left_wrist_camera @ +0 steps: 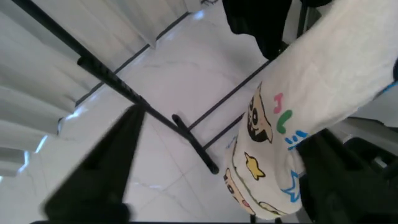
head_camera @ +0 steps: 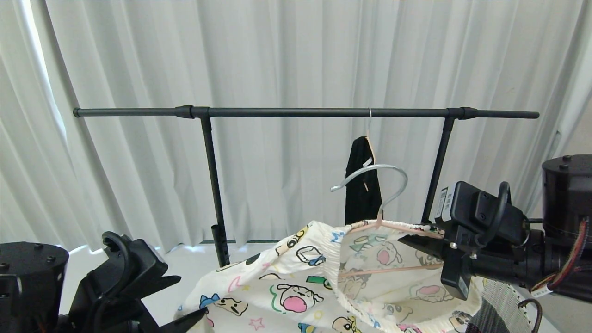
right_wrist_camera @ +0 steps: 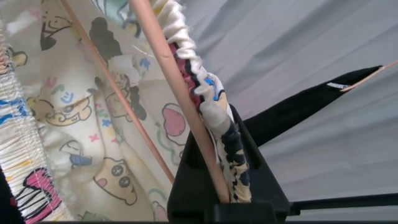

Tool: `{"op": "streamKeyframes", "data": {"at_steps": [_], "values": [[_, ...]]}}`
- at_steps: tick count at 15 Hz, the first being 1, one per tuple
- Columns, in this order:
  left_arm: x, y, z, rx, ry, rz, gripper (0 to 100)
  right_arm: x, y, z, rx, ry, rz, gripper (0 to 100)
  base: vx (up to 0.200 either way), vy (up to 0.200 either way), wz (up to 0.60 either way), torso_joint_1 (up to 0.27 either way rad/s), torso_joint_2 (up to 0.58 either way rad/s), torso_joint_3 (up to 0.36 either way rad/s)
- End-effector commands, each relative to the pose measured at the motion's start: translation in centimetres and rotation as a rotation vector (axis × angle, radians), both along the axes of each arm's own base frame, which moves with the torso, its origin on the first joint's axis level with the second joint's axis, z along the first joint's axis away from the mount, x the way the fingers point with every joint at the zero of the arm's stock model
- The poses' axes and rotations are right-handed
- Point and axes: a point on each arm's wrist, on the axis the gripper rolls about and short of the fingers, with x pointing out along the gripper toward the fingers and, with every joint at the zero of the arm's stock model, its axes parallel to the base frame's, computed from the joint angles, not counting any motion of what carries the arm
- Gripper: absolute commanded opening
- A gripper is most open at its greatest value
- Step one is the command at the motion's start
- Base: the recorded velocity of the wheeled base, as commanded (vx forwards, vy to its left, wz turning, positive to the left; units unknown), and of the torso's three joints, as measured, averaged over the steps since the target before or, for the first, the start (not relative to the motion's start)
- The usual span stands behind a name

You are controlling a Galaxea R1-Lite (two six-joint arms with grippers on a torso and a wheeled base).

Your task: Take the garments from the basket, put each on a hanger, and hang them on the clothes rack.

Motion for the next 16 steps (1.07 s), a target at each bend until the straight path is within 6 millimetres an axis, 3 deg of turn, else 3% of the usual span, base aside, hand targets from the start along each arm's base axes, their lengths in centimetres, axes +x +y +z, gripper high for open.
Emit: {"op": "streamKeyframes", "data": {"at_steps": [1,5,11,16], "values": [[-0.2,0.1,0.3,-0.008,-0.016,0.002,0,0.1,-0.3,-0.4,-0.011,0.011,-0.011,0,0.000,0.000,0.00,0.000,0.00,0.000],[-0.9,0.5,1.2,-0.045,-0.072,0.006,0,0.0,-0.9,-1.3,-0.029,0.034,-0.027,0,0.000,0.000,0.00,0.000,0.00,0.000],[0.8,0.9,-1.2,0.074,0.047,0.128,0,0.1,-0.6,-0.2,0.066,-0.003,-0.033,0,0.000,0.000,0.00,0.000,0.00,0.000],[0.4,0.2,-0.8,0.068,0.021,0.078,0,0.1,-0.5,-0.2,0.071,0.001,-0.034,0,0.000,0.000,0.00,0.000,0.00,0.000]]}}
